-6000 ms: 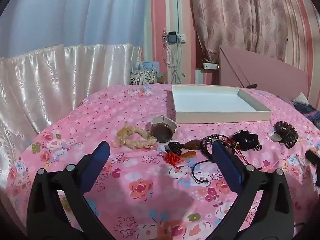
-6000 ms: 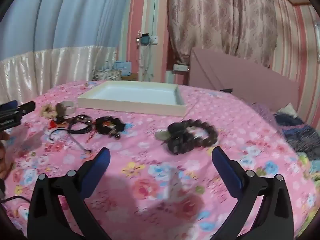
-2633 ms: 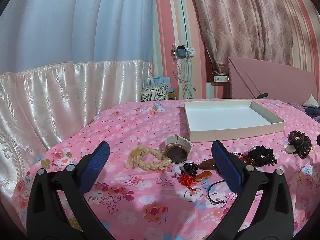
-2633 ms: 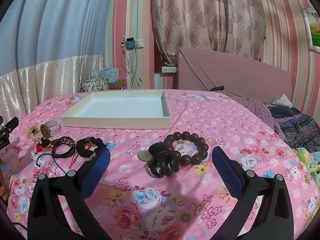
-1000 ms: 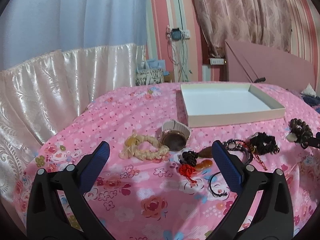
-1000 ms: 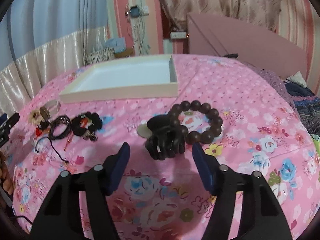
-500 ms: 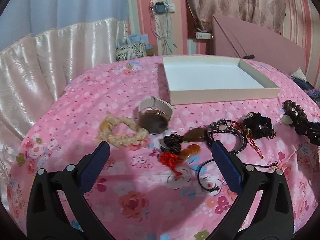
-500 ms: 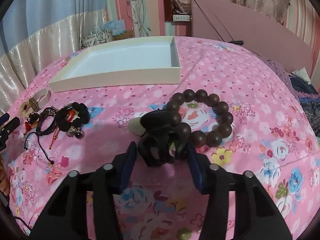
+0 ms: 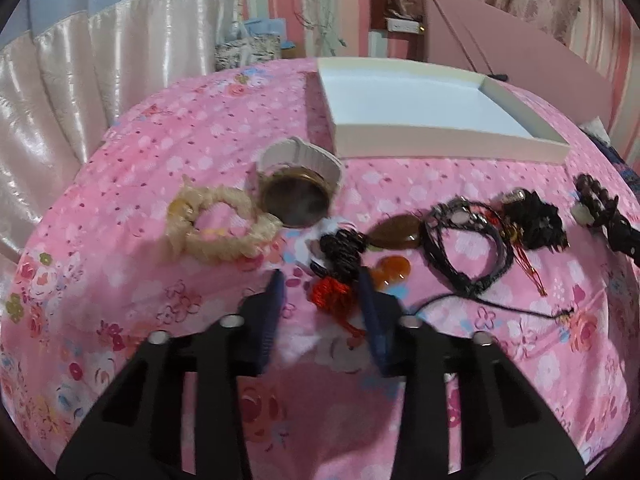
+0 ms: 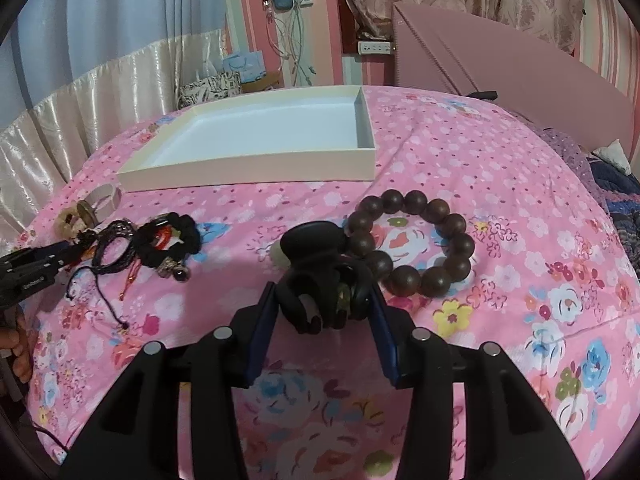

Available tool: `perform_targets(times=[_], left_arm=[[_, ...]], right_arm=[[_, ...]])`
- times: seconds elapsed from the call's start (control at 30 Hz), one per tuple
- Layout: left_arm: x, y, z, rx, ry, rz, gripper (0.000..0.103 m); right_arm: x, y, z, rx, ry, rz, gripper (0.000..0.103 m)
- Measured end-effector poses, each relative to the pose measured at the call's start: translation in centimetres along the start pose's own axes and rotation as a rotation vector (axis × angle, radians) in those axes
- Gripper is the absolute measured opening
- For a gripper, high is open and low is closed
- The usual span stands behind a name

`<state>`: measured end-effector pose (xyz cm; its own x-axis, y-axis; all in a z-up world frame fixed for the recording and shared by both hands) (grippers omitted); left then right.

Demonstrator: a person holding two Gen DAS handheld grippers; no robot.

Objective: Organize jewelry
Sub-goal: 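Grasp the black claw clip with the right gripper while the left gripper grasps the red tassel, then carry the red tassel and black claw clip into the white tray and release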

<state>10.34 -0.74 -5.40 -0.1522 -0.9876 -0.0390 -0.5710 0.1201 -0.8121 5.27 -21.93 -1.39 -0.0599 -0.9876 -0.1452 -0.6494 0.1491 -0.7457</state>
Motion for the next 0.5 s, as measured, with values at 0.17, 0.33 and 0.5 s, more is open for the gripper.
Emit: perform_targets(times=[0.17,0.33,0.5], left_arm=[[0.3,0.1,-0.9,0.020,0.057,-0.001,0.008],[0.5,-0.6,-3.0,0.088,0.094,0.008,0.007],[0.6,-3.2,-5.4,0.167,0.117,0.007,0.007]], right_arm=[[-0.3,-0.3,-1.2,0.038,-0.014,0.008,0.045],[-0.5,-1.9,-3.3,0.103,-0.027,0.017,0.045],[-0.8,-4.8,-4.9,0.164,-0.043,0.002,0.045]])
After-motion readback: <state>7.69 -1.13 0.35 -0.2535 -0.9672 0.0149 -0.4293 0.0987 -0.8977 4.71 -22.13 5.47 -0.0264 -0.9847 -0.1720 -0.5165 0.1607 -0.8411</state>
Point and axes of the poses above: each gripper's, at about its wrist camera, not at the fingertips, and z roughly the way its jaws point, x to its right, y to its underside, the point moved 1 cm from there along z, roughly the way its jaws point, and after that the axes turned 13 degrees about x, right-handed, at the moved point
